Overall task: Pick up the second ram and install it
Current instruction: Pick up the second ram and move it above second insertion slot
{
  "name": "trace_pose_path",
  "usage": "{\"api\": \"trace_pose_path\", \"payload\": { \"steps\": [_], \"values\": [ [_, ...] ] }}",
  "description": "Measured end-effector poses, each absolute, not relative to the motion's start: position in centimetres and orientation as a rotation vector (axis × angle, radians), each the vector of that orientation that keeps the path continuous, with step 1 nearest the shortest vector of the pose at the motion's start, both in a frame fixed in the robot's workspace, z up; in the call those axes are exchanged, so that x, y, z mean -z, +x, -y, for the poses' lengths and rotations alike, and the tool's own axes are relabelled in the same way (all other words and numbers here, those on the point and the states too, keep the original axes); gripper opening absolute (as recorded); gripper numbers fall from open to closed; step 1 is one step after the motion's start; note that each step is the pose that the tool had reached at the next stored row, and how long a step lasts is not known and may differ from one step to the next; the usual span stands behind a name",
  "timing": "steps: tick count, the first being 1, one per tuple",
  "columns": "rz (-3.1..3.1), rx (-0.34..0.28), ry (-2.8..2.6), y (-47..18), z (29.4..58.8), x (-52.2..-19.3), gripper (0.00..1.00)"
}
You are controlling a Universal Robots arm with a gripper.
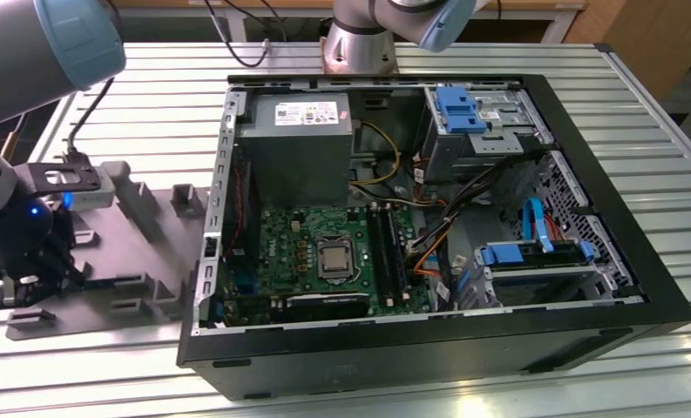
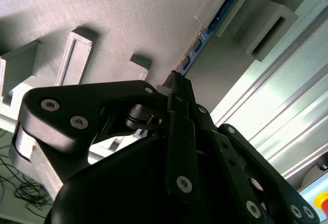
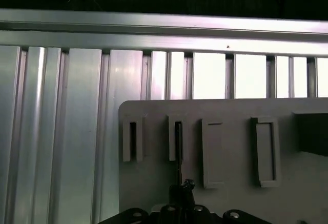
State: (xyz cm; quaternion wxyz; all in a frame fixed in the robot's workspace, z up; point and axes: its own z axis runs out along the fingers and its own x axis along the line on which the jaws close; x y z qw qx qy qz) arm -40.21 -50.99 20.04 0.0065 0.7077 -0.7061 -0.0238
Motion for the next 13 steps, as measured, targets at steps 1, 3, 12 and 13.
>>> {"api": "trace_pose_path", "payload": {
  "steps": [1,3,12,13],
  "values": [
    [2.220,0.075,2.204,-40.21,50.99,-20.03,0.12],
    [2.222,0.075,2.202,-40.21,50.99,-20.03,0.12],
    [2.219,0.097,2.224,-40.20,50.99,-20.11,0.12],
    [2.218,0.097,2.225,-40.20,50.99,-20.13,0.12]
  ]
}}
